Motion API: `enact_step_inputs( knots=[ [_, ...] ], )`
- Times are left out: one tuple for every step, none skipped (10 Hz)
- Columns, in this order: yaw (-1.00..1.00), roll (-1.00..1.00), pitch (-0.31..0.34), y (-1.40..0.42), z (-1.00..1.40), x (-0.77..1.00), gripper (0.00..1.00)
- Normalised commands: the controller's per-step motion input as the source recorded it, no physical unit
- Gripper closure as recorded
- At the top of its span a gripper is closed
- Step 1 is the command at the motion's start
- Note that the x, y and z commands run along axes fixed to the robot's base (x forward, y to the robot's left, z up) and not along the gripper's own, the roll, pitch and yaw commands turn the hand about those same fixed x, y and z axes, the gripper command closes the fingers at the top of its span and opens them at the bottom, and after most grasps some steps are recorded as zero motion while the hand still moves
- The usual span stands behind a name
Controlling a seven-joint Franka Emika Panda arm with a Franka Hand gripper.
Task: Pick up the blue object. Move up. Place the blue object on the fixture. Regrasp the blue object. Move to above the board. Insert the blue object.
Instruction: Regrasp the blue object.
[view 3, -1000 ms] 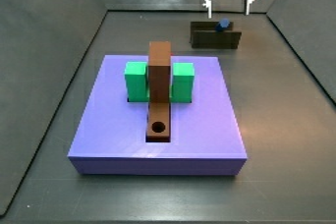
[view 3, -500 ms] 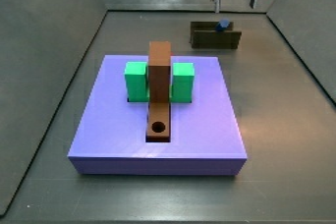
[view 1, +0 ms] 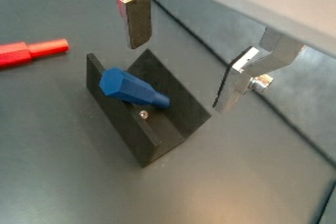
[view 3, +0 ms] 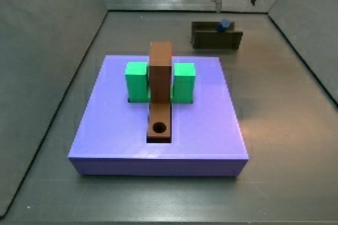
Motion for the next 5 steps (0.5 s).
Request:
enact_step_inputs(
  knots=[
    [0.15,1.0,-0.077,-0.17,0.0,-0.13,0.0],
    [0.12,1.0,-0.043,-0.18,0.0,-0.15,0.0],
    [0.09,1.0,-0.043,-0.18,0.0,-0.12,0.0],
    [0.03,1.0,-0.009,-0.19,0.0,-0.03,0.0],
    [0.0,0.0,0.0,0.0,-0.06,0.0,0.0]
  ],
)
